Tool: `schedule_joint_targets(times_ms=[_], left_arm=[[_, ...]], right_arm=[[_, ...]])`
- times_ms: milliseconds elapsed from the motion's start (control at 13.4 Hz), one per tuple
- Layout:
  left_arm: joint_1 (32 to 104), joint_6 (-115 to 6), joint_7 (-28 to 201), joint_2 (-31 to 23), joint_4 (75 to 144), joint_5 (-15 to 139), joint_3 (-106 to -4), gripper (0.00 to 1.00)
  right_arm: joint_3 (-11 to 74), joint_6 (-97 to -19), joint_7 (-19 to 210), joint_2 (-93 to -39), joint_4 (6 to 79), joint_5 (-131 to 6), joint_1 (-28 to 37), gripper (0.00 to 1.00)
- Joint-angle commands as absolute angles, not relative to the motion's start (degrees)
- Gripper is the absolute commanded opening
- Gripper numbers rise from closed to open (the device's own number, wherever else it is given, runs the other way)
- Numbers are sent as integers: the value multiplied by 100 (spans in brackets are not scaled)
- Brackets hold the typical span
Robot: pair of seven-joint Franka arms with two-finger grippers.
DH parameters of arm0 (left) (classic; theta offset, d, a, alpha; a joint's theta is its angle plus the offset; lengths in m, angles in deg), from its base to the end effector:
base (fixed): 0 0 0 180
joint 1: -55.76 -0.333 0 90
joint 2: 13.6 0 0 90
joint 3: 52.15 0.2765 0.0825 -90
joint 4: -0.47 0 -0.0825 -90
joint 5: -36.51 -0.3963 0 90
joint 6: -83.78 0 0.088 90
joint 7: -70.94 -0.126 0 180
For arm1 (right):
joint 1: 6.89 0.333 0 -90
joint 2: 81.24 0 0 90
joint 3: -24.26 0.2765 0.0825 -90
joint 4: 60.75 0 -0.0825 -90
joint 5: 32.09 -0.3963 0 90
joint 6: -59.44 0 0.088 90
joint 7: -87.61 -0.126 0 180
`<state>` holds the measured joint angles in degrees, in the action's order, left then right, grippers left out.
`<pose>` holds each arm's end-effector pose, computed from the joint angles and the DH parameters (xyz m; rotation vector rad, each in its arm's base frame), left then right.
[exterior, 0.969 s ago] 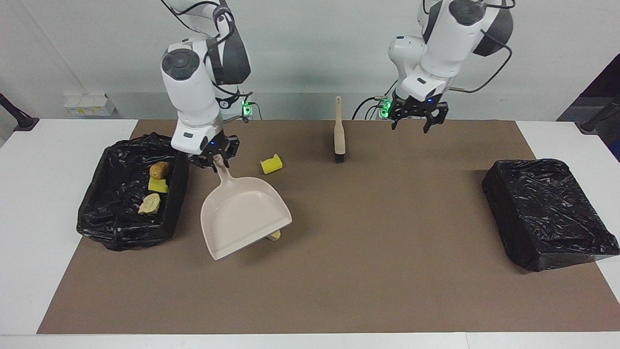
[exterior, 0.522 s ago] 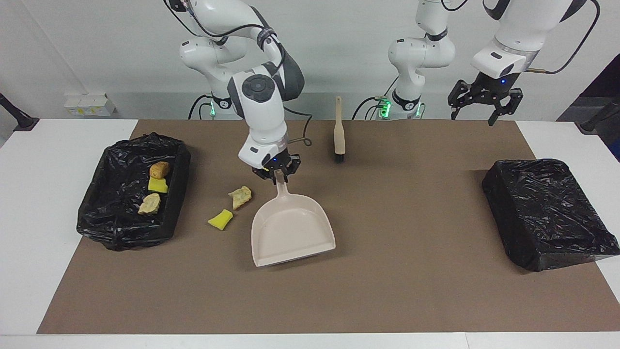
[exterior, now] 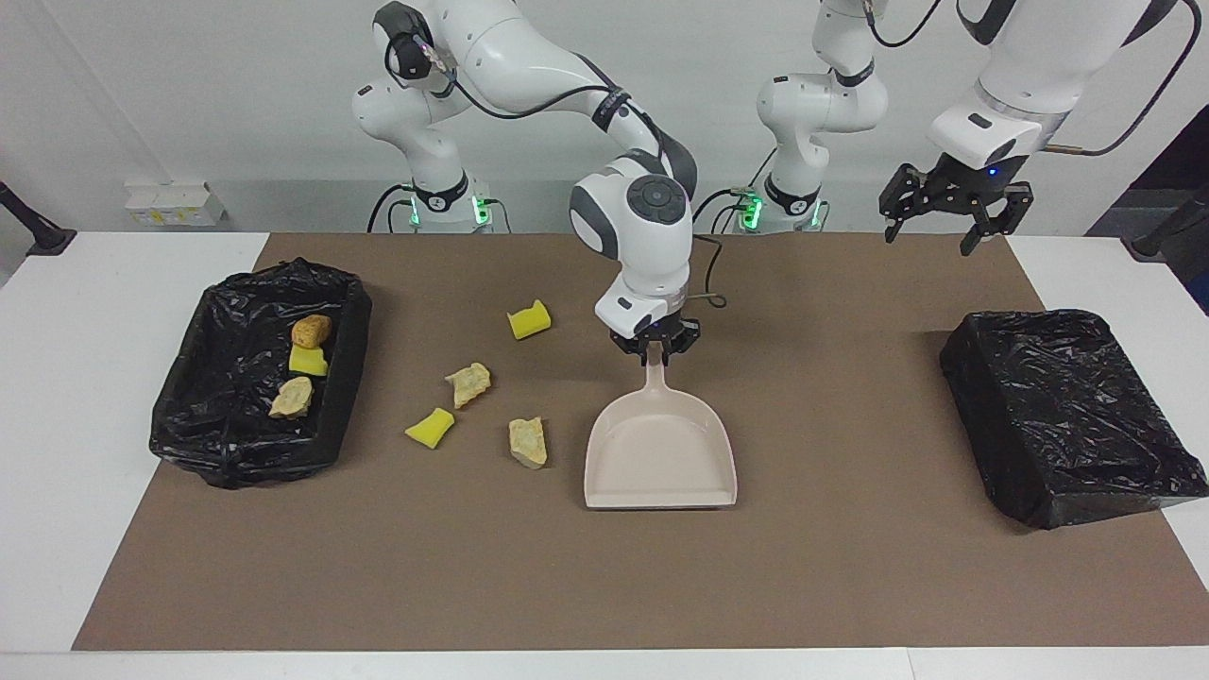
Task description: Sweep and dump trash in bin
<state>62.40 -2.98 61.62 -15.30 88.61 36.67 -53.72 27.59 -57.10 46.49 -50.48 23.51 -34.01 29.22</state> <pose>0.5476 -0.0796 0.5933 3.1030 -0.4787 0.0088 0.5405 0.4412 0.3126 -3.0772 0.0807 0.0274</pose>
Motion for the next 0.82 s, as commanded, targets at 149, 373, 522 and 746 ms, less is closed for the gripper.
schedule_joint_targets(times_ms=[149,373,522,746], left_arm=[[6218,-95,6206,-1475,8687,3651,-5382,100],[6218,-77,6189,-1483,8696,3651,-5382,100],[6244,-69,6197,-1483,8704,3651,-5382,100],[6244,-69,6197,-1518,8757,3659,-5382,100]], right_arm=[[2751,-5719,4401,-4942,2168,-3271,2941,55],[2707,-5710,4463,-5012,2151,-3262,2845,100],[2690,-5666,4681,-5266,2142,-3262,2564,100],[2725,-5378,5716,-5767,2169,-3367,1870,100]])
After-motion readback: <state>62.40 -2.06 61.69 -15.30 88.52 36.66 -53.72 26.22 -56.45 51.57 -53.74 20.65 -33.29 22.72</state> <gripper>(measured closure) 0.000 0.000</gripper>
